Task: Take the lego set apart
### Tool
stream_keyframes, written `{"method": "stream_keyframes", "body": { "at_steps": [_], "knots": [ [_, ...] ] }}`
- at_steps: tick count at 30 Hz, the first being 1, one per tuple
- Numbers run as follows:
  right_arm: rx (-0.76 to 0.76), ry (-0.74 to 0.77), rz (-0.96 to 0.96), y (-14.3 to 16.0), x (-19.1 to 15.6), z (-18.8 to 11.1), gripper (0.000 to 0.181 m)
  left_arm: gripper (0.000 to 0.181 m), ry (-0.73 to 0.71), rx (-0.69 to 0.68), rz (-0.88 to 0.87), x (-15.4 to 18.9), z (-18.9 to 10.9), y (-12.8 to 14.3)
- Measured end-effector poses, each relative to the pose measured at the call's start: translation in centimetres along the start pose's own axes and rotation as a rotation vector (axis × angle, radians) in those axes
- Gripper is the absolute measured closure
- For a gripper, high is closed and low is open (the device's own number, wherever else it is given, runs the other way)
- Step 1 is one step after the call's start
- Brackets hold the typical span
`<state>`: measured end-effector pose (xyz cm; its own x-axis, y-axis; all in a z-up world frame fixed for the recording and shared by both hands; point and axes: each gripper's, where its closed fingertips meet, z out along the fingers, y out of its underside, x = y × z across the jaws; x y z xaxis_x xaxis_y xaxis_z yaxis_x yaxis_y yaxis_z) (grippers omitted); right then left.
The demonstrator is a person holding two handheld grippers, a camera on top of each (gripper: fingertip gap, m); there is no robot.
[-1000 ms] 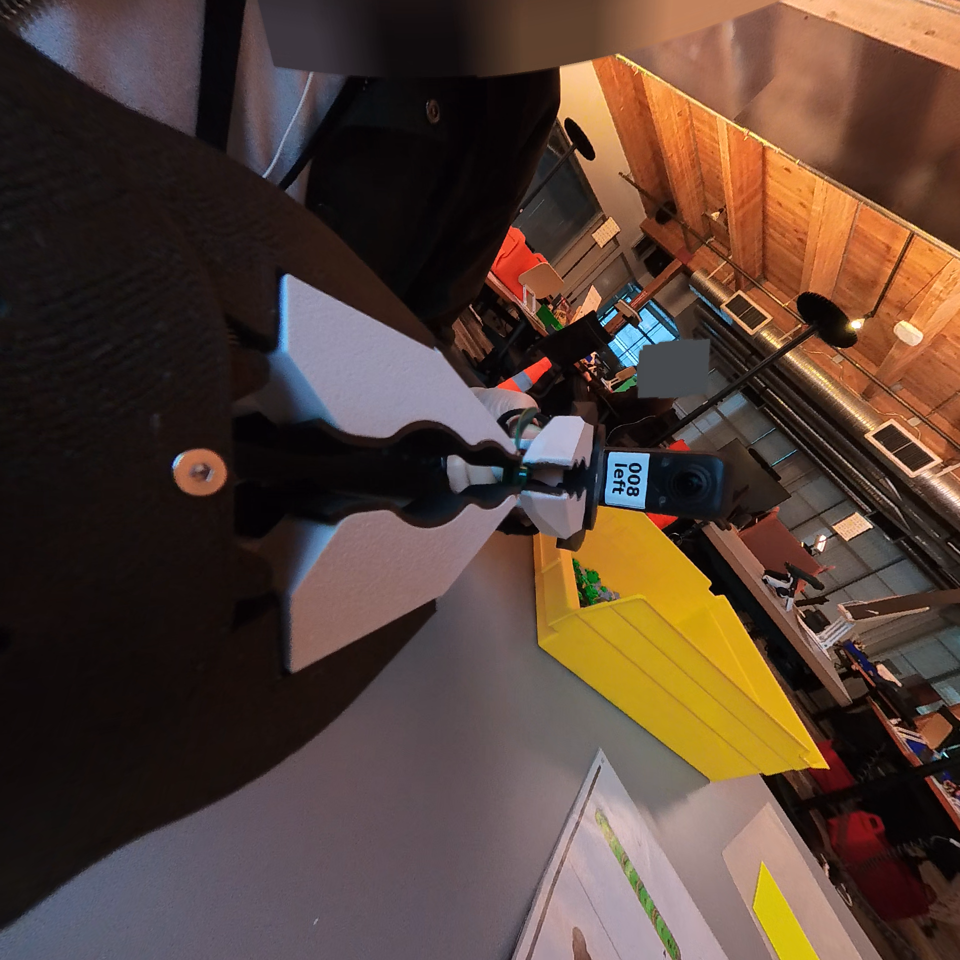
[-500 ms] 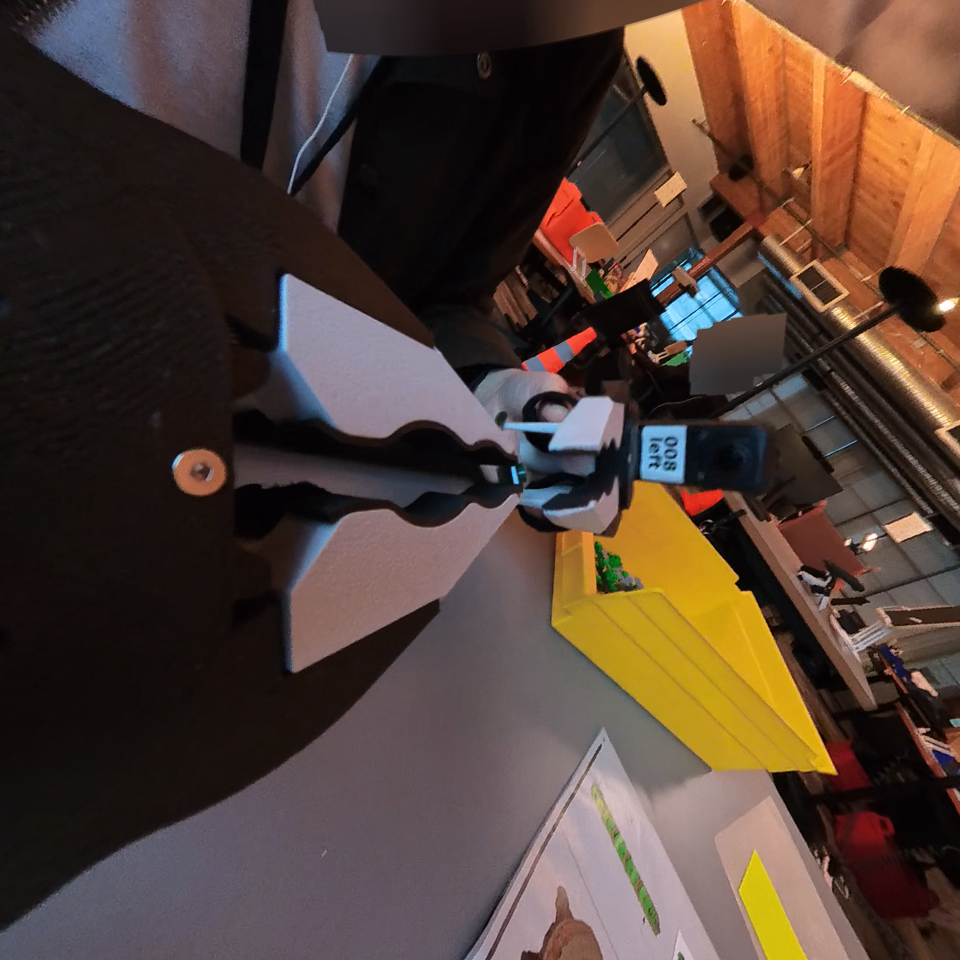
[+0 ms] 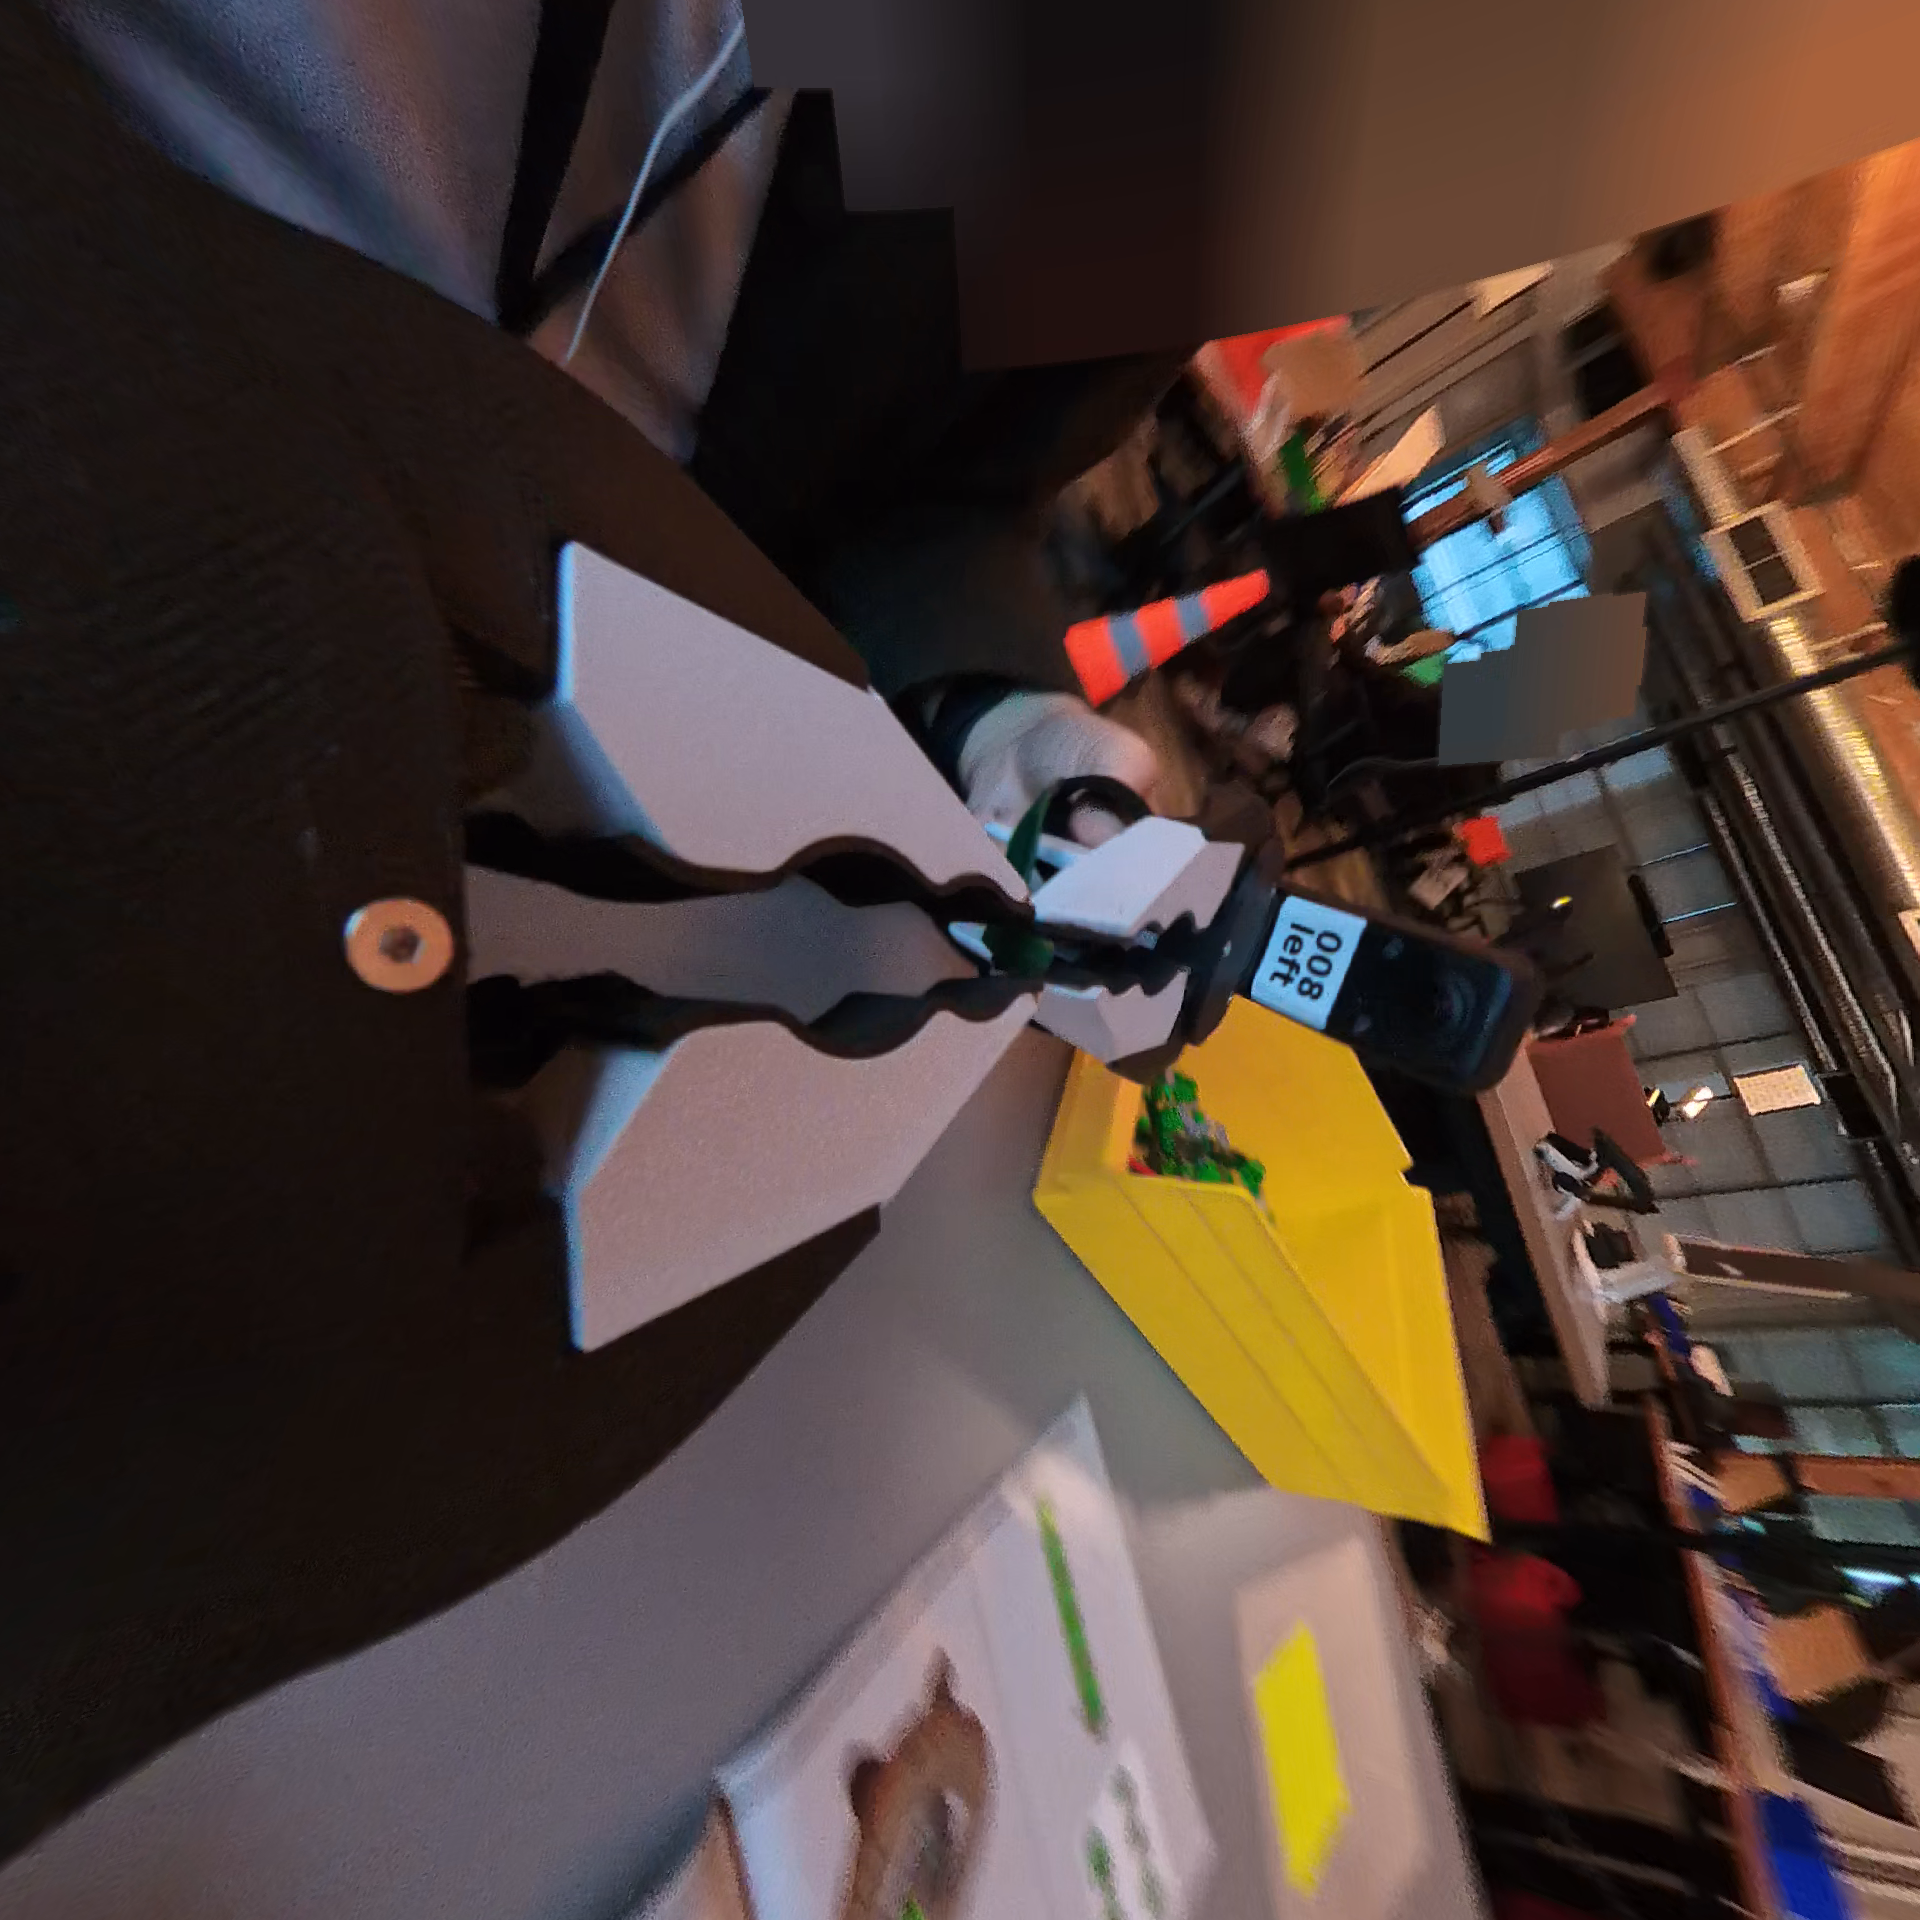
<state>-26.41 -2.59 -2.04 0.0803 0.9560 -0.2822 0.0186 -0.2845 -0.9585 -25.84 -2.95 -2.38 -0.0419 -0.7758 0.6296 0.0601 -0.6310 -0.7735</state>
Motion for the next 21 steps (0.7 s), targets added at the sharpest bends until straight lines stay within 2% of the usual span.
{"method": "stream_keyframes", "body": {
  "at_steps": [3,6,11,16,21],
  "knots": [
    [-0.033,0.119,-0.304,-0.3,0.0,-0.3,0.153,0.176,0.064,0.017,-0.075,0.5,-0.3,-0.2],
    [-0.080,0.151,-0.461,0.1,-0.3,-0.3,0.152,0.176,0.107,-0.021,-0.126,0.7,-0.1,0.4],
    [-0.124,0.105,-0.506,1.2,-1.1,0.3,0.162,0.176,0.120,-0.061,-0.178,0.5,0.2,1.2],
    [-0.052,0.138,-0.376,0.3,-0.2,0.4,0.151,0.176,0.124,0.042,-0.231,-0.1,-0.6,-0.2],
    [-0.056,0.146,-0.413,0.4,-0.5,0.8,0.149,0.175,0.228,0.063,-0.360,0.4,-0.6,-0.4]
  ]
}}
